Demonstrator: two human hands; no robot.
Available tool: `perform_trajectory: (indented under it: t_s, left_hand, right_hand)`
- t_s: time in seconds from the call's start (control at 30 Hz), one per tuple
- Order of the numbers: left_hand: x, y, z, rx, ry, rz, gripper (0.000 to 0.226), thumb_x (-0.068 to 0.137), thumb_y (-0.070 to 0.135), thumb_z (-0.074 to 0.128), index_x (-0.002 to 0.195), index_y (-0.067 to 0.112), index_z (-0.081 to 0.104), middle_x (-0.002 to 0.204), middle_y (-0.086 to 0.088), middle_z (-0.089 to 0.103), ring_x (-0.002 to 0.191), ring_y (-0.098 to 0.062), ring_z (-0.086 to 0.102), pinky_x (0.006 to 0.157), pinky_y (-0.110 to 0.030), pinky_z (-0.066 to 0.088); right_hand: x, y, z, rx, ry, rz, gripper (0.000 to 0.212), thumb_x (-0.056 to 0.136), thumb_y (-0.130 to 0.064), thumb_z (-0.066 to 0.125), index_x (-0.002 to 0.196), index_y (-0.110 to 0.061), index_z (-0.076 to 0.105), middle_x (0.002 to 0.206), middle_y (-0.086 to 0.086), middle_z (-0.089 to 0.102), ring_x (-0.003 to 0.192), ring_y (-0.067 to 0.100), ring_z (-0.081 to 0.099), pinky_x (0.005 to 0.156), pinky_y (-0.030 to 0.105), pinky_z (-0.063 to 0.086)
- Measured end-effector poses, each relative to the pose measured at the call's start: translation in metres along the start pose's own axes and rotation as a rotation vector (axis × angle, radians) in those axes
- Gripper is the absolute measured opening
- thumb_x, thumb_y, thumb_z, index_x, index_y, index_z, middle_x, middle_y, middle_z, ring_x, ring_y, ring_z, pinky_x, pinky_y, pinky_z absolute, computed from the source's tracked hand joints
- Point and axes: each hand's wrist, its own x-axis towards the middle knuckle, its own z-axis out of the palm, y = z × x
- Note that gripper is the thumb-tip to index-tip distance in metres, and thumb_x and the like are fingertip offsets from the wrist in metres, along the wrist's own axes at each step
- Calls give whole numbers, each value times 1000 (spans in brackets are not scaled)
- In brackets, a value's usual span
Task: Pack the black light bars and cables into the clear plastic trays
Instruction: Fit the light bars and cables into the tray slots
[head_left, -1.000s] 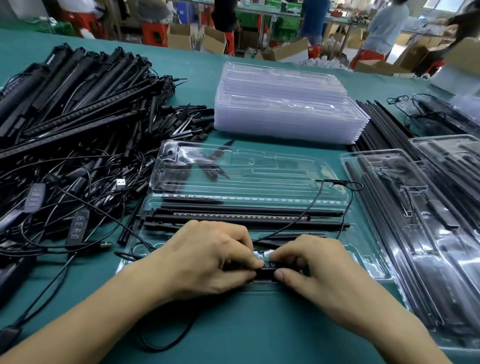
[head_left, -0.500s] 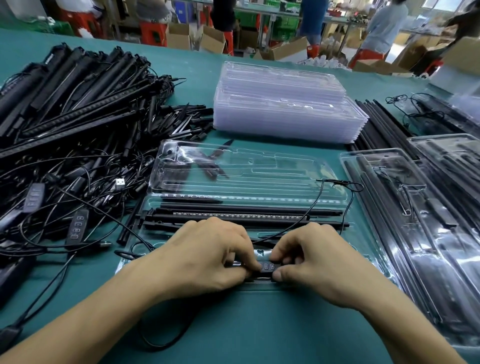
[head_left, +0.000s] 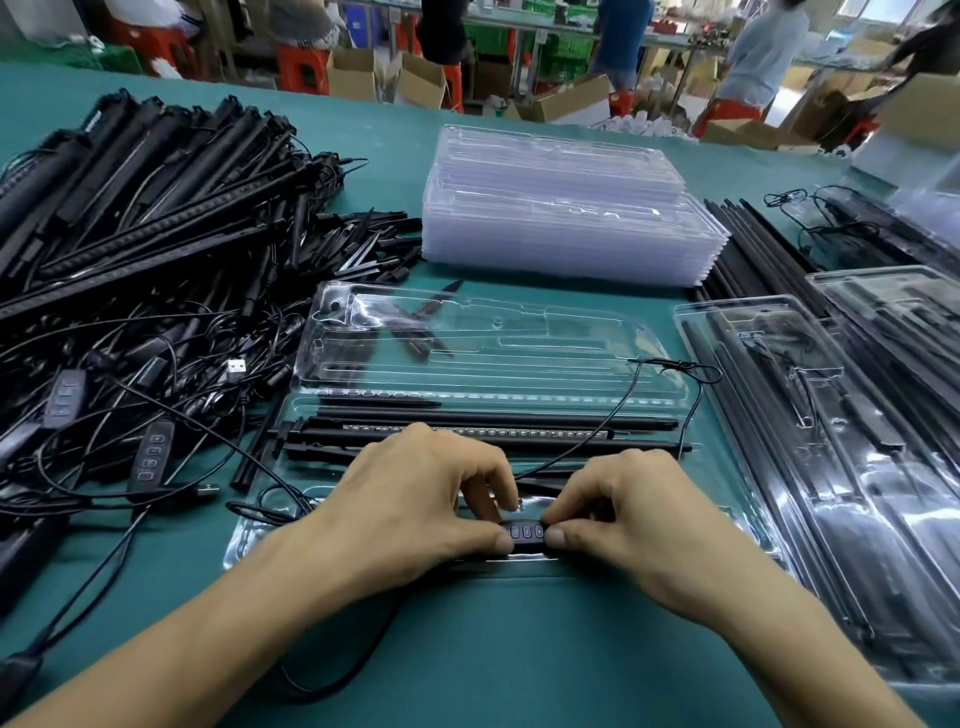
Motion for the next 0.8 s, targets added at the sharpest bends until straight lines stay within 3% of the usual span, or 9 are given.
perform_trajectory:
  t_s: [0.23,0.27,0.37,0.43,0.5,0.57,0.63,0.73,0.8]
  left_hand:
    - [0,0,-2,-20,-43,28,23,72,47,83,86,41,66,79,36,65,73,20,52,59,-17,32]
    - [1,0,-2,-37,-47,29,23,71,46,83,85,40,66,79,35,65,72,20,53,59,-17,32]
    - [1,-2,-2,-59,-30,31,22,71,45,84,84,37,68,79,34,66,71,18,54,59,-16,33]
    - [0,-2,-1,-71,-22,31,22,71,45,84,84,37,68,79,34,67,71,18,54,60,-17,33]
    - [-1,-2,0,-78,-15,32,22,71,45,83,85,38,68,79,34,67,71,17,54,61,-18,34]
    - [-2,-3,1,-80,0,37,21,71,45,83,84,39,67,79,34,67,71,16,55,62,-18,35]
    - [-3,-4,1,-74,14,45,20,71,44,82,84,39,67,78,34,66,70,16,56,63,-17,36]
    - [-2,-3,2,-44,22,68,19,71,45,80,85,39,67,78,35,66,70,15,57,61,-15,37]
    - [-2,-2,2,-23,39,87,20,73,50,76,87,39,67,79,34,66,70,13,57,61,-15,37]
  right_hand:
    - [-3,8,-6,36,-30,-85,3,81,-31,77,80,-34,76,74,-22,68,72,-1,63,65,22,51]
    - [-1,12,-12,63,29,-111,5,82,-29,77,77,-30,76,72,-21,70,69,-2,64,64,18,50]
    - [18,37,-37,69,524,-73,6,85,-28,70,81,-27,73,67,-15,67,65,-1,61,63,14,46]
    - [37,56,-53,-121,656,76,23,90,-24,65,112,-21,69,87,-7,65,85,12,62,77,28,47]
    - [54,73,-60,-369,484,235,48,94,-25,60,140,-30,49,123,7,58,114,34,51,96,44,39]
    - [65,80,-59,-480,337,297,49,98,-29,54,143,-42,42,144,2,48,128,35,41,103,51,33]
    - [70,80,-54,-458,340,261,38,98,-26,52,133,-40,55,135,2,59,123,35,46,99,48,36]
    - [63,74,-54,-378,536,131,25,94,-16,59,112,-29,72,104,7,74,100,35,58,91,47,45]
    - [51,72,-57,-290,627,38,22,92,-13,62,106,-25,74,95,4,75,89,26,63,88,43,50]
